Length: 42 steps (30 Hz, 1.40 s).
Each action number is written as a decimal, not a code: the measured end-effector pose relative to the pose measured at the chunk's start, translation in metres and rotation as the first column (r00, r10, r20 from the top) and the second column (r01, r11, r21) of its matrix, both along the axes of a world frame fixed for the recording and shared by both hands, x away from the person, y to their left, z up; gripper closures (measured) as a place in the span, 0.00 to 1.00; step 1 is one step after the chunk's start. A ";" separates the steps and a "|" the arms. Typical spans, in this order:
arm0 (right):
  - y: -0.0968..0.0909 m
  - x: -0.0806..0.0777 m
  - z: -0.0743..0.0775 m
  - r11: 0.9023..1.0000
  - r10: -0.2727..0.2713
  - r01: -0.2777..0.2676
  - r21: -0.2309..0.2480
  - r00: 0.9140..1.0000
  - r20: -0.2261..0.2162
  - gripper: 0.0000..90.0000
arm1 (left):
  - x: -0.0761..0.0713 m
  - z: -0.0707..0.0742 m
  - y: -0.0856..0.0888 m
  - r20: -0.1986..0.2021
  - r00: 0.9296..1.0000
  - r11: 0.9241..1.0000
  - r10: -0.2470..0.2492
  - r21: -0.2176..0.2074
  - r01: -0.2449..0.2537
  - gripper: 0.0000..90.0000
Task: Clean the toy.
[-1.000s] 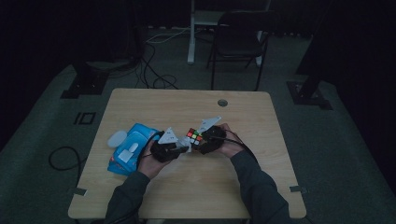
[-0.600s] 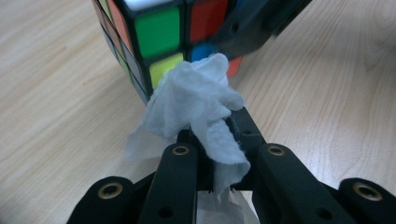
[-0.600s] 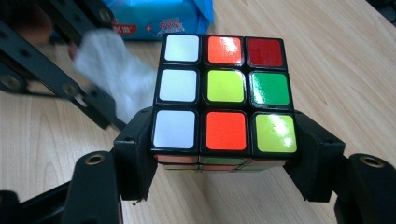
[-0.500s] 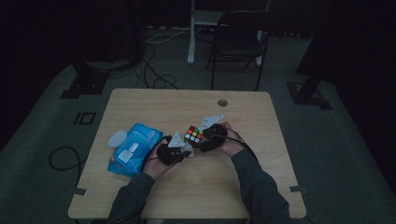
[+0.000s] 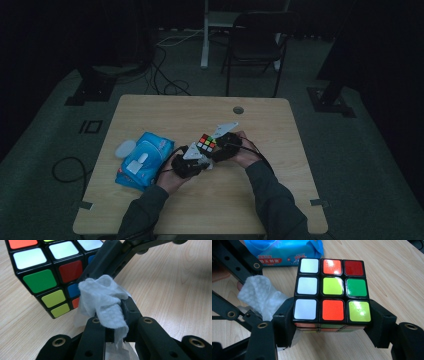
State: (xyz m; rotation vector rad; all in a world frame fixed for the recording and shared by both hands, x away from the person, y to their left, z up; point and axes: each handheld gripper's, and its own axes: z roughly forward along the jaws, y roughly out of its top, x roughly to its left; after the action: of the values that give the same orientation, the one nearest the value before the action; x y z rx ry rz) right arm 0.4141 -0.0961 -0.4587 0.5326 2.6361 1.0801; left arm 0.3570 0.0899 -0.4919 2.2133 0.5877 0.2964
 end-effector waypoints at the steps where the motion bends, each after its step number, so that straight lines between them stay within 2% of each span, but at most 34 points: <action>1: -0.001 0.000 0.000 1.000 0.000 0.000 0.001 1.000 -0.001 0.38 | 0.001 0.000 0.002 0.001 1.000 1.000 0.005 0.003 -0.005 0.93; 10: -0.011 -0.004 0.000 0.999 0.013 -0.013 -0.032 1.000 0.012 0.38 | 0.010 0.011 0.035 0.005 0.996 0.995 0.091 -0.041 -0.090 0.93; 16: -0.010 -0.013 -0.002 0.997 0.072 -0.072 -0.040 0.997 0.015 0.38 | 0.017 0.022 0.045 0.009 0.995 0.992 0.101 -0.080 -0.100 0.93; 24: -0.004 -0.028 -0.002 0.986 0.161 -0.159 -0.050 0.986 0.037 0.38 | 0.026 0.027 0.050 -0.020 0.997 0.990 0.071 -0.121 -0.073 0.93; 27: -0.002 -0.031 -0.004 0.981 0.186 -0.184 -0.057 0.982 0.038 0.38 | 0.028 0.028 0.051 -0.030 0.997 0.987 0.069 -0.145 -0.073 0.93; 35: 0.003 -0.037 -0.011 0.970 0.237 -0.234 -0.058 0.970 0.045 0.38 | 0.034 0.032 0.048 -0.044 0.998 0.987 0.039 -0.154 -0.046 0.93; 39: 0.007 -0.040 -0.012 0.966 0.251 -0.247 -0.074 0.967 0.046 0.38 | 0.037 0.034 0.044 -0.061 0.998 0.988 0.017 -0.153 -0.026 0.93; 42: 0.007 -0.041 -0.014 0.963 0.260 -0.256 -0.083 0.964 0.045 0.38 | 0.041 0.034 0.045 -0.082 0.997 0.986 -0.010 -0.169 -0.004 0.93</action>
State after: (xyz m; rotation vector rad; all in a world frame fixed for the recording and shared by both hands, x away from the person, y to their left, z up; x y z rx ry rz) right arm 0.3735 -0.0890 -0.4725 0.1419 2.7388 1.0403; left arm 0.3977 0.1350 -0.4577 2.0700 0.6312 0.1478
